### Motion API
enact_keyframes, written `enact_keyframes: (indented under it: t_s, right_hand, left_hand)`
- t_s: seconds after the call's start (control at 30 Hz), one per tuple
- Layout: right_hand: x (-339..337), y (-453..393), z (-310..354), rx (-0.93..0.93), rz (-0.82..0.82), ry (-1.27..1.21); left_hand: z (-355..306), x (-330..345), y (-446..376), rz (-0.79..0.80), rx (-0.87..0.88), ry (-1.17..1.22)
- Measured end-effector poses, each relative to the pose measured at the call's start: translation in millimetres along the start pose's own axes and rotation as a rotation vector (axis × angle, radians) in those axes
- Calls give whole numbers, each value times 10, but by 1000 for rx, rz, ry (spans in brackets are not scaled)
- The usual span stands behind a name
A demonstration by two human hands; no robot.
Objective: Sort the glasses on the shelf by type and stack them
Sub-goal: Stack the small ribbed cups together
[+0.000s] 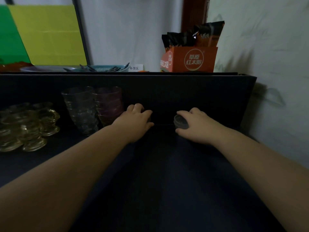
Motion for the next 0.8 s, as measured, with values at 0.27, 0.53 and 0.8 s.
enact_keyframes:
  t_s: [0.27, 0.53, 0.8]
  right_hand:
    - [-123, 70, 133, -52, -104, -70]
    - [-401, -107, 652, -164, -226, -91]
    - [-373, -457, 1138, -172, -178, -55]
  left_hand:
    - [-29, 7, 83, -39, 54, 5]
    - [190, -196, 816, -102, 72, 13]
    - [552, -295, 1246, -73, -103, 92]
Point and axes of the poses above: each hand's wrist, its own y-axis away from the middle knuckle, its own x-axis out of the palm, z = x × y, the point moved 1 cm from there along -y, towards the middle knuckle, and after that the axes turned 8 degrees about y, right-handed, at the moved point
